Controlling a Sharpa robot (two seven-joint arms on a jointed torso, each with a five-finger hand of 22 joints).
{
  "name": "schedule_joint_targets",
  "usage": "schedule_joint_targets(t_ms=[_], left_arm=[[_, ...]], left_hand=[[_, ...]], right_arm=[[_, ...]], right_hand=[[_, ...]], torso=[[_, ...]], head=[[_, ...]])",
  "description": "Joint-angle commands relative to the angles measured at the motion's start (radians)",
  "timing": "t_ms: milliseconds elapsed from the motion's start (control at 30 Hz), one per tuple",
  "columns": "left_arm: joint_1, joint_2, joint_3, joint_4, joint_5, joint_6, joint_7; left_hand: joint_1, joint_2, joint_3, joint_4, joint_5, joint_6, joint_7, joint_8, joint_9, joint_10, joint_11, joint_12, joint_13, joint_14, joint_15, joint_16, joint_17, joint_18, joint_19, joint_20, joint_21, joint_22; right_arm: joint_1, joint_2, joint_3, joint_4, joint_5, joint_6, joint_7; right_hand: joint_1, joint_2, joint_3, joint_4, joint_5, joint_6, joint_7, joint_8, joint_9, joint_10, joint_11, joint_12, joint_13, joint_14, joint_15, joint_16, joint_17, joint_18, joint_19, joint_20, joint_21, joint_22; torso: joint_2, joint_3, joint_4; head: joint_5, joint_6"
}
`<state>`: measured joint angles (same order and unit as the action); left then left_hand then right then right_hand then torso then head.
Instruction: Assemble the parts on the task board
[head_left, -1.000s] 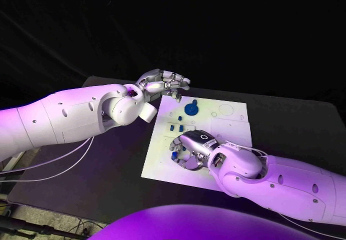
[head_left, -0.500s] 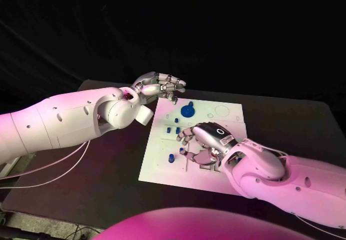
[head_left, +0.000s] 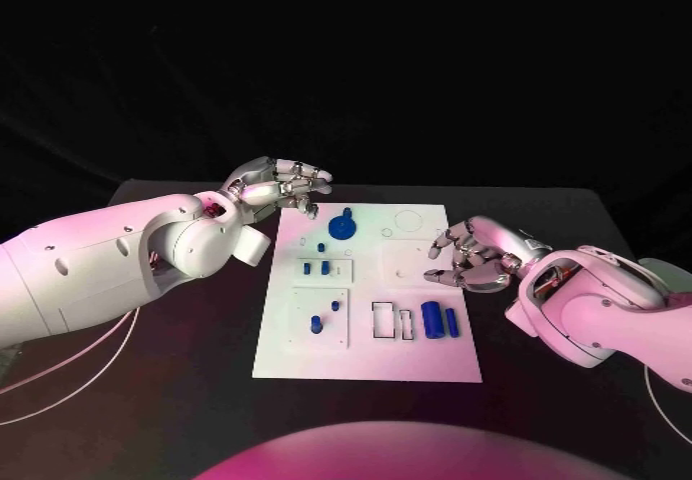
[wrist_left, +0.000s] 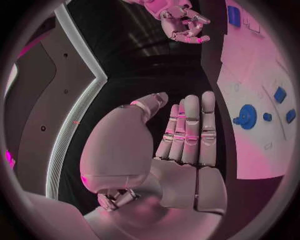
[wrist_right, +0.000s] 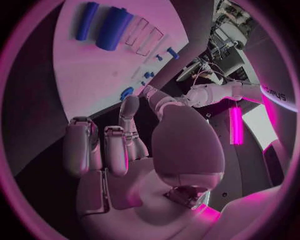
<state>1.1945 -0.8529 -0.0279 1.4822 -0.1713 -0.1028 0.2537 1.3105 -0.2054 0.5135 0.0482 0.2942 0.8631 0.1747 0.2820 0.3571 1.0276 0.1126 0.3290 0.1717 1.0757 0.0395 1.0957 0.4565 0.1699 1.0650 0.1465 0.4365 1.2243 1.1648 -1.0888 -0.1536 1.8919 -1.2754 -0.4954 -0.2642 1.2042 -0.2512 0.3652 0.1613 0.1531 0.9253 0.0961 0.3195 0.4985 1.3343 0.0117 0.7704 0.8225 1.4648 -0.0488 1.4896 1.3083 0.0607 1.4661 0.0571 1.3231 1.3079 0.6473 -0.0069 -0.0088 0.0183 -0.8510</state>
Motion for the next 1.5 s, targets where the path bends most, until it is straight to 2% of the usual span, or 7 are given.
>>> schedule_joint_targets(t_ms=[33,200,433,633,900,1167,1500], left_arm=[[0.0,0.001,0.0,0.007,0.007,0.011,0.008],[-0.001,0.001,-0.002,0.011,0.007,0.012,0.008],[-0.003,-0.001,-0.002,0.013,0.008,0.012,0.008],[-0.003,-0.003,-0.003,0.014,0.008,0.011,0.008],[-0.004,-0.005,-0.003,0.016,0.009,0.01,0.008],[-0.004,-0.008,-0.003,0.018,0.009,0.011,0.007],[-0.004,-0.01,-0.003,0.018,0.009,0.012,0.005]], left_hand=[[-0.007,0.0,0.001,-0.001,0.0,-0.005,0.0,0.005,0.002,-0.008,0.0,0.007,-0.001,-0.008,0.001,-0.001,-0.001,0.009,0.003,-0.003,-0.007,-0.001],[-0.007,0.0,0.001,-0.001,0.0,-0.005,0.0,0.005,0.002,-0.008,0.0,0.007,-0.001,-0.008,0.001,-0.001,-0.001,0.009,0.003,-0.003,-0.007,-0.001],[-0.007,0.0,0.001,-0.001,0.0,-0.005,0.0,0.005,0.002,-0.008,0.0,0.007,-0.001,-0.008,0.001,-0.001,-0.001,0.009,0.003,-0.003,-0.007,-0.001],[-0.009,0.0,0.0,-0.001,0.0,-0.005,0.001,0.005,0.002,-0.008,0.0,0.007,-0.001,-0.009,0.001,-0.001,-0.001,0.009,0.003,-0.002,-0.008,-0.001],[-0.009,0.0,0.0,-0.001,0.0,-0.005,0.001,0.005,0.002,-0.008,0.0,0.007,-0.001,-0.009,0.001,-0.001,-0.001,0.009,0.003,-0.002,-0.008,-0.001],[-0.009,0.0,0.0,-0.001,0.0,-0.005,0.001,0.005,0.002,-0.008,0.0,0.007,-0.001,-0.009,0.001,-0.001,-0.001,0.009,0.003,-0.002,-0.008,-0.001],[-0.01,0.0,0.0,-0.001,0.001,-0.005,0.0,0.006,0.003,-0.008,0.0,0.008,-0.001,-0.009,0.001,0.0,-0.002,0.009,0.003,-0.002,-0.009,-0.001]], right_arm=[[-0.011,-0.033,-0.004,0.023,0.043,0.05,-0.071],[-0.047,-0.07,-0.012,0.04,-0.002,0.059,-0.134],[-0.09,-0.061,-0.014,0.045,-0.044,0.057,-0.182],[-0.103,-0.043,-0.015,0.044,-0.068,0.053,-0.203],[-0.111,-0.017,-0.015,0.033,-0.085,0.061,-0.218],[-0.132,0.018,-0.015,0.008,-0.102,0.071,-0.223],[-0.141,0.059,-0.015,-0.01,-0.116,0.077,-0.232]], right_hand=[[0.002,0.006,-0.02,0.029,0.0,0.002,-0.005,0.017,0.011,0.021,-0.002,0.134,0.135,0.068,-0.008,0.011,0.051,-0.014,0.032,-0.006,0.021,0.202],[-0.003,0.01,-0.071,0.082,-0.001,0.017,-0.012,0.037,0.022,0.039,-0.007,0.252,0.259,0.071,-0.012,0.02,0.071,-0.019,0.039,-0.009,0.048,0.209],[-0.003,0.014,-0.128,0.126,0.004,0.023,-0.016,0.046,0.026,0.053,-0.01,0.313,0.324,0.073,-0.014,0.025,0.081,-0.022,0.042,-0.011,0.062,0.212],[-0.008,0.018,-0.147,0.129,0.005,0.027,-0.017,0.049,0.027,0.055,-0.01,0.324,0.336,0.073,-0.015,0.026,0.084,-0.023,0.043,-0.011,0.067,0.213],[-0.011,0.022,-0.159,0.129,0.008,0.028,-0.018,0.051,0.028,0.061,-0.011,0.342,0.354,0.075,-0.015,0.028,0.091,-0.024,0.046,-0.012,0.076,0.215],[-0.005,0.028,-0.167,0.128,0.018,0.031,-0.019,0.053,0.028,0.068,-0.012,0.363,0.374,0.076,-0.016,0.032,0.1,-0.024,0.046,-0.012,0.077,0.215],[-0.005,0.029,-0.168,0.129,0.019,0.031,-0.019,0.054,0.028,0.068,-0.012,0.362,0.373,0.077,-0.016,0.032,0.102,-0.024,0.046,-0.012,0.076,0.215]], torso=[[-0.003,-0.0009,-0.0071],[-0.006,-0.002,-0.0101],[-0.007,-0.0028,-0.0094],[-0.007,-0.0051,-0.0102],[-0.006,-0.0051,-0.0096],[-0.006,-0.0035,-0.0096],[-0.007,-0.0045,-0.0111]], head=[[-0.017,0.001],[-0.023,0.001],[-0.024,0.001],[-0.023,0.001],[-0.021,-0.003],[-0.017,-0.006],[-0.016,-0.008]])
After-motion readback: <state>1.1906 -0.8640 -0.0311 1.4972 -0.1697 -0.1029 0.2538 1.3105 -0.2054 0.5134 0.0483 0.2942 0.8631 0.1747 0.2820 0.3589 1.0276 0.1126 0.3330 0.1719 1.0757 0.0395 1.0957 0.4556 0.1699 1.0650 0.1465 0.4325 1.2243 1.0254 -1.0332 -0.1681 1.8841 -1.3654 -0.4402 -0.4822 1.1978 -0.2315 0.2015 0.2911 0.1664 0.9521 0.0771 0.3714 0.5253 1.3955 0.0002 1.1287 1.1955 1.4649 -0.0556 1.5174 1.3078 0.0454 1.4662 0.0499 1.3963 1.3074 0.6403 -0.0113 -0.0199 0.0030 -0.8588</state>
